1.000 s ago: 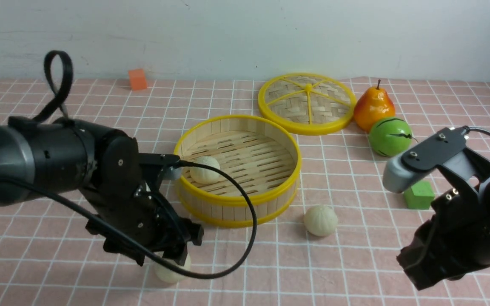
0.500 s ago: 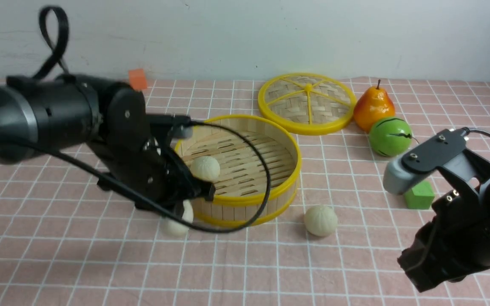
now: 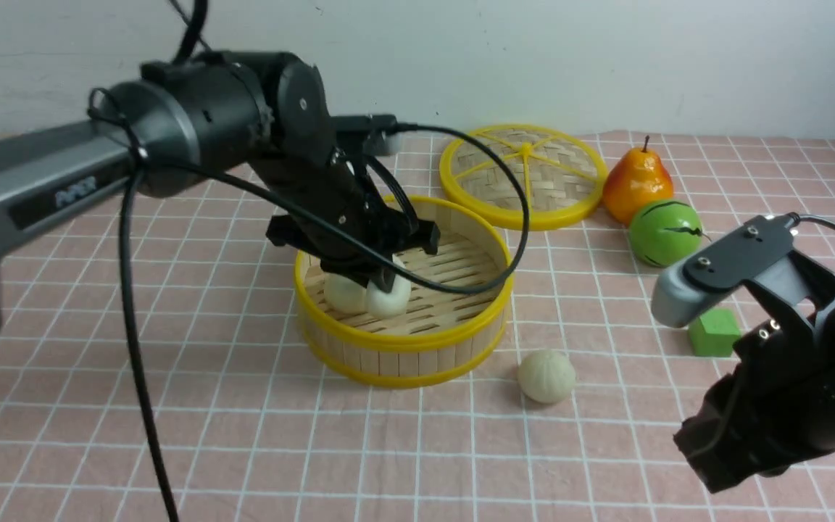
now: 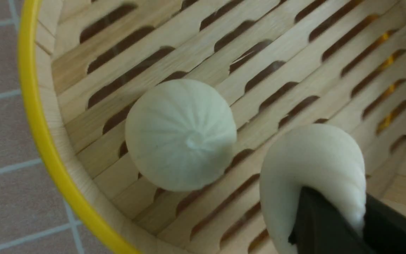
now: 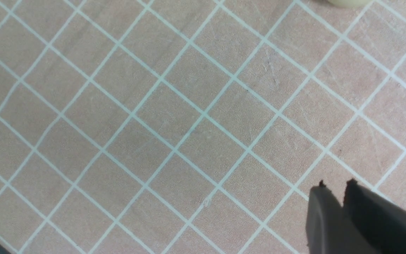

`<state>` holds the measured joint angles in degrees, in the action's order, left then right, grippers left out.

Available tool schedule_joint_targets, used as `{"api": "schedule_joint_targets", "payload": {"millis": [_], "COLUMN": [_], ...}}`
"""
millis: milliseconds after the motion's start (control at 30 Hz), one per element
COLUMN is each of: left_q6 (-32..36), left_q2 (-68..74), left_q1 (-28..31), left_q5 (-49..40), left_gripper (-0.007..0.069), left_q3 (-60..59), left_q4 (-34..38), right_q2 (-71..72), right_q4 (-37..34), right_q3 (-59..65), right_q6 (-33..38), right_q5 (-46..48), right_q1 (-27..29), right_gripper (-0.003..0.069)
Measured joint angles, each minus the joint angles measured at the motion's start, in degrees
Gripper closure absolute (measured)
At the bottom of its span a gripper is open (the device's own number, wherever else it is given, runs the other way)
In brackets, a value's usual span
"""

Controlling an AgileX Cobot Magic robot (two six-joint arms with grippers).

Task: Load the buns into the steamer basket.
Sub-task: Use the left arm to put the steamed stuffed bun into the steamer, then use the right arm to grab a steamed stuffed bun

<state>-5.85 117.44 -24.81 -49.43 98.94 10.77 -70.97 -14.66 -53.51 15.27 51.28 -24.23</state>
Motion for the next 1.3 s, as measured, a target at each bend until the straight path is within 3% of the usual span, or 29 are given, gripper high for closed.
{"api": "schedule_joint_targets", "payload": {"millis": [133, 167, 300, 400, 600, 767, 967, 1067, 1167, 1233, 1300], "left_q6": [0.0, 0.0, 0.0, 0.0, 0.0, -1.8, -3.6, -4.3, -4.3, -4.3, -4.4], "left_q2": [4.2, 4.4, 4.6, 4.0, 0.1, -9.5, -22.8, -31.2, -38.0, -43.6, -49.1], "left_q1": [-0.1, -0.1, -0.2, -0.2, -0.3, -0.3, -0.3, -0.3, -0.3, -0.3, -0.3], "left_q5": [0.0, 0.1, 0.0, -1.4, -9.2, -17.1, -21.7, -22.0, -22.0, -22.0, -22.0], "left_gripper": [0.0380, 0.0371, 0.0183, 0.0120, 0.0105, 0.0173, 0.0347, 0.0491, 0.0581, 0.0638, 0.0638], "left_q3": [1.6, 1.7, 2.2, 2.2, 6.4, 12.8, 13.4, 10.6, 5.8, 0.8, -4.2], "left_q4": [0.8, 0.8, 1.0, 0.6, -2.2, -5.9, -10.0, -11.3, -11.6, -11.1, -10.1], "right_q2": [0.0, 0.0, 0.0, 0.0, -0.2, -4.2, -14.6, -21.8, -26.8, -30.4, -33.4], "right_q4": [0.1, 0.1, 1.0, 2.1, 3.7, 6.6, 10.6, 10.5, 9.4, 8.6, 8.2], "right_q3": [0.0, 0.0, 0.0, 0.0, -3.0, -10.4, -19.7, -24.4, -27.3, -28.7, -29.7], "right_q6": [0.0, 0.0, 0.0, 0.0, -2.7, -8.9, -10.4, -10.4, -10.4, -10.4, -10.4], "right_q5": [0.1, 0.0, -0.5, -0.5, 0.1, 0.0, 1.8, 2.0, 1.5, 0.9, 0.2], "right_q1": [0.0, 0.0, 0.0, 0.0, 0.0, 0.0, 0.0, 0.0, 0.0, 0.0, 0.0], "right_gripper": [0.0574, 0.0574, 0.0574, 0.0573, 0.0571, 0.0558, 0.0487, 0.0363, 0.0253, 0.0179, 0.0123]}}
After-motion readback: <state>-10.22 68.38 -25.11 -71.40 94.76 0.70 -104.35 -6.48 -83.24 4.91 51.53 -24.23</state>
